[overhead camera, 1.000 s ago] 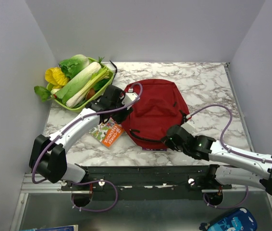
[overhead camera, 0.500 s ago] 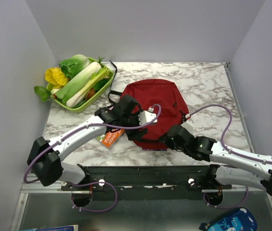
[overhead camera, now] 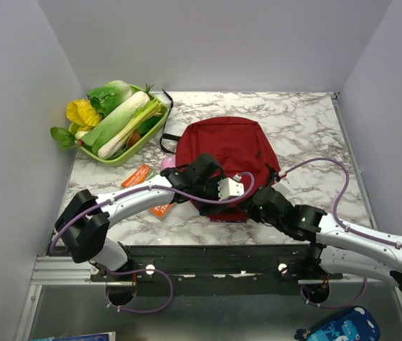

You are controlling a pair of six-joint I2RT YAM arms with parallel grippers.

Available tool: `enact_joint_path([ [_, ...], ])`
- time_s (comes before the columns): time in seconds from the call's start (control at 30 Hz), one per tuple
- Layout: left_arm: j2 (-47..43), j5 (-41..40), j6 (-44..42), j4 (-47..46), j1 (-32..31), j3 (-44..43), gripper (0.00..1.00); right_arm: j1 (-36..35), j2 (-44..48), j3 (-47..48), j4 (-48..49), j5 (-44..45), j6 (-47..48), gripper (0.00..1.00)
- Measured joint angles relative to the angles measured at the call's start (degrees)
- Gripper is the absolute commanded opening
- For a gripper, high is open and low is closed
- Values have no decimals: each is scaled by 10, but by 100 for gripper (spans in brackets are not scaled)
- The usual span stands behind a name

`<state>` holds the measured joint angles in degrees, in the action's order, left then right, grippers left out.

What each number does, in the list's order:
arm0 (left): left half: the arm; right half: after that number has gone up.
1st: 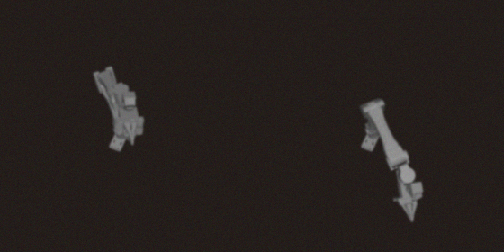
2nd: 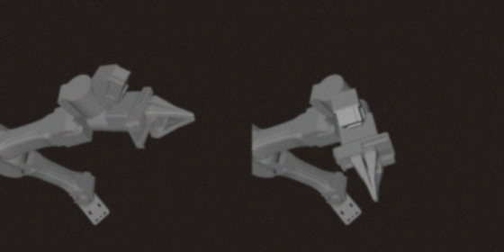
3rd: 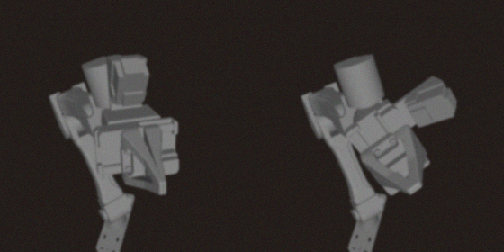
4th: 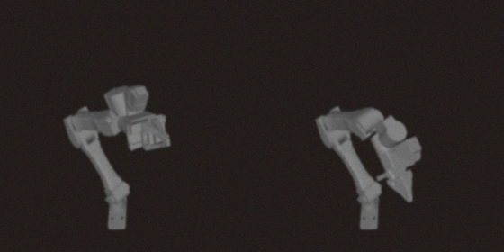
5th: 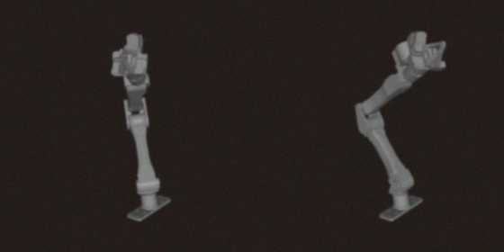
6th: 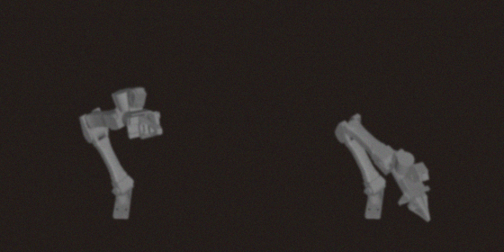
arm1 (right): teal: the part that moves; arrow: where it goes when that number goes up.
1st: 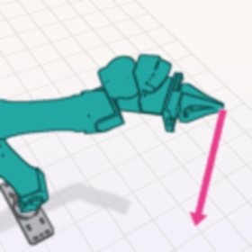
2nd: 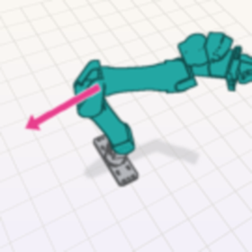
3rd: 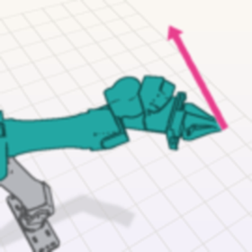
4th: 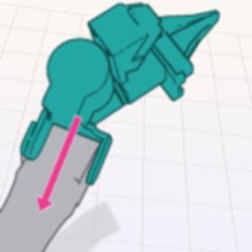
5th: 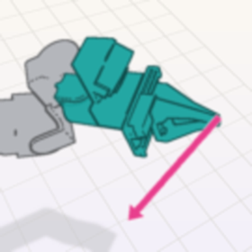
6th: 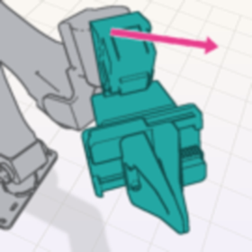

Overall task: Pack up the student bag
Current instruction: Adjust the student bag at the center of the board.

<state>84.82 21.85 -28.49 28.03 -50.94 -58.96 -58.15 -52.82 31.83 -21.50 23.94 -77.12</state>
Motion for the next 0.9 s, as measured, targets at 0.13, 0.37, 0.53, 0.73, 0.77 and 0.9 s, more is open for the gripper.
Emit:
enact_joint_path([
  [0.13,10,-32,0,-30,-13,6,66,0,0,-1,1,0,0,28],
  [0.37,12,-68,5,-62,-13,6,44,0,0,-10,12,-5,0,30],
  [0.53,18,-68,10,-62,-6,3,29,0,8,-36,20,-12,-5,33],
  [0.73,27,-60,20,-58,-1,-7,3,0,22,-44,22,-13,-7,36],
  [0.77,28,-58,23,-56,0,-9,1,0,23,-44,22,-13,-7,36],
  [0.9,31,-43,37,-48,9,-19,0,0,26,-47,22,-12,-8,42],
])
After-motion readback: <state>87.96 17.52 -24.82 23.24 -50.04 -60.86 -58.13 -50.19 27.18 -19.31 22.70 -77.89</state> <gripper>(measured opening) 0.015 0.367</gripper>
